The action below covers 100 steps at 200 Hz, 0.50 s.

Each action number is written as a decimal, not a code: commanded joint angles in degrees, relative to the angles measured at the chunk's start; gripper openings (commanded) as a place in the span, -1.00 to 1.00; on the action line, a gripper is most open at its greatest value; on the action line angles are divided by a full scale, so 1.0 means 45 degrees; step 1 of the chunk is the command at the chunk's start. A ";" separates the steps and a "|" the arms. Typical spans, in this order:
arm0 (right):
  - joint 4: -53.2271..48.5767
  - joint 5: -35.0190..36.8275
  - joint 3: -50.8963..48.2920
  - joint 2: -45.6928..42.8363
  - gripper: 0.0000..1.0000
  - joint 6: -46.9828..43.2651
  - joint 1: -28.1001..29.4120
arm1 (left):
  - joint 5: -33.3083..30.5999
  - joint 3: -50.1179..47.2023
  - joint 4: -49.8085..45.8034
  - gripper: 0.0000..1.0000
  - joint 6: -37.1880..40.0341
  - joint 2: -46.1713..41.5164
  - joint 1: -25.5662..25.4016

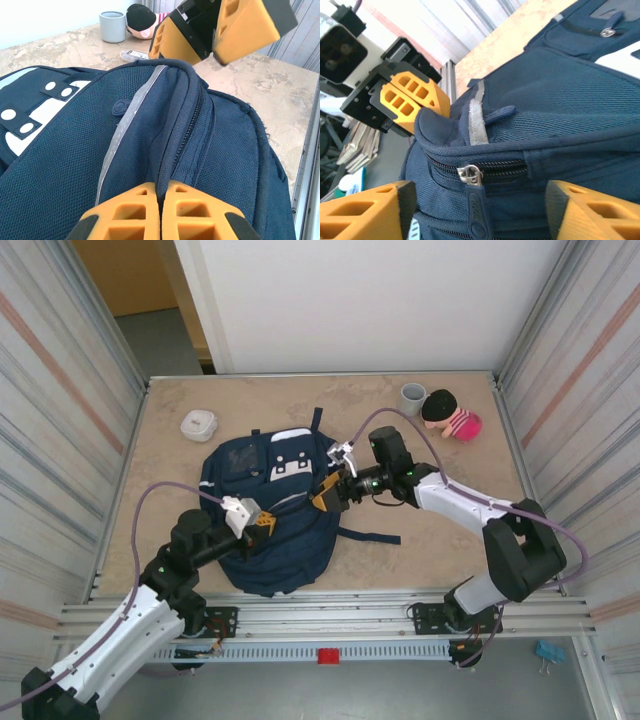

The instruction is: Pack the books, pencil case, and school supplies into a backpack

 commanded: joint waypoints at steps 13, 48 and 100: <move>-0.0212 -0.0831 0.0170 0.0050 0.08 -0.0384 0.0334 | 0.0413 0.0143 0.1590 -1.00 -0.0269 -0.0278 0.0036; -0.0343 -0.0435 -0.0217 -0.0398 -0.43 -0.0386 0.0364 | 0.0365 0.0143 0.1615 -1.00 -0.0240 -0.0239 0.0054; -0.0061 0.0462 -0.0285 -0.0472 -0.94 0.0040 0.0364 | 0.0400 0.0158 0.1613 -1.00 -0.0258 -0.0191 0.0051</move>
